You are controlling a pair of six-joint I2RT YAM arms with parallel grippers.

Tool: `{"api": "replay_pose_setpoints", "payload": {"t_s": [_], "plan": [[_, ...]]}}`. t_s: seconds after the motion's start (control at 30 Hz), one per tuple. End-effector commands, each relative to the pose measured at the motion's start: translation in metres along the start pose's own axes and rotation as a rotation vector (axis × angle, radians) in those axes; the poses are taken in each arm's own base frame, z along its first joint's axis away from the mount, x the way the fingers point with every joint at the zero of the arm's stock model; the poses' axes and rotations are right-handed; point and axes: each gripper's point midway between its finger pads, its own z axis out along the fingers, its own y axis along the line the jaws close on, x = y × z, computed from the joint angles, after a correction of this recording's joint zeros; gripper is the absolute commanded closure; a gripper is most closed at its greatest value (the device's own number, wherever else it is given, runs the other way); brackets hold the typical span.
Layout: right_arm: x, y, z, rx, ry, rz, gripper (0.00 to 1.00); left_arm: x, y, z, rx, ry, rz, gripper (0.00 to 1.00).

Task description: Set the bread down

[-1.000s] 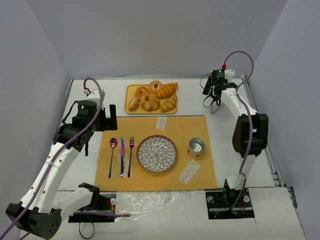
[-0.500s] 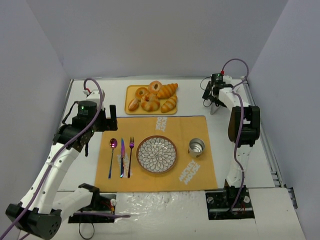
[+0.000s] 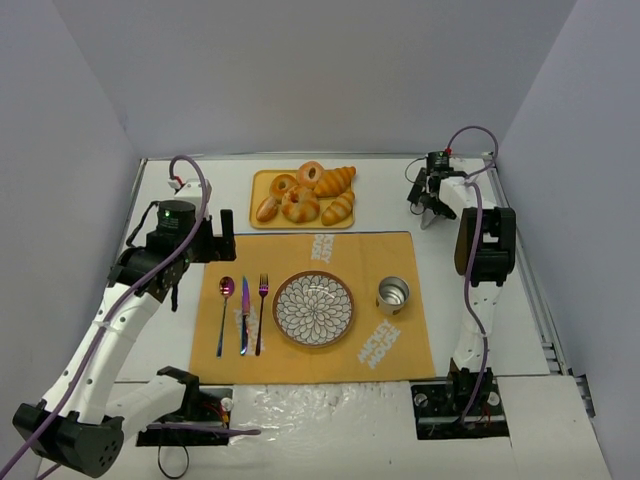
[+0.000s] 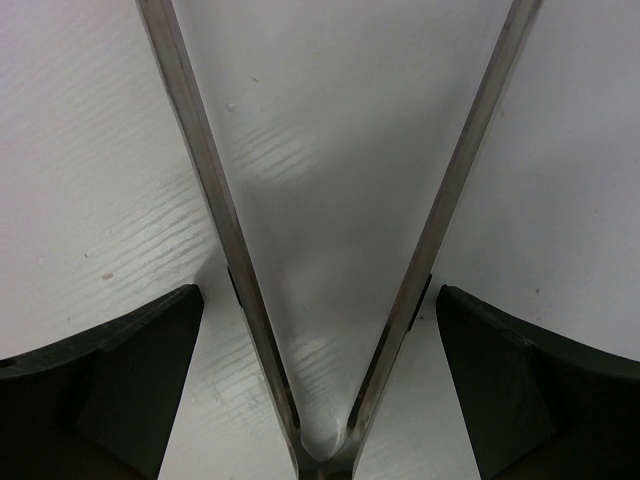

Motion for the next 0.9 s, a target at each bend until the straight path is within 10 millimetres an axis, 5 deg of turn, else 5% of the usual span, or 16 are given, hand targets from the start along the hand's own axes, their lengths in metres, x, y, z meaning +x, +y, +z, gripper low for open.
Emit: {"api": "replay_pose_setpoints", "payload": {"t_s": [0.0, 0.87], "plan": [[-0.034, -0.007, -0.003, -0.015, -0.058, 0.064, 0.00, -0.016, -0.005, 0.000, 0.014, -0.052, -0.009, 0.05], [-0.013, 0.001, 0.032, -0.062, 0.021, 0.065, 0.13, -0.014, -0.004, 0.005, 0.010, -0.036, -0.006, 0.04]]}}
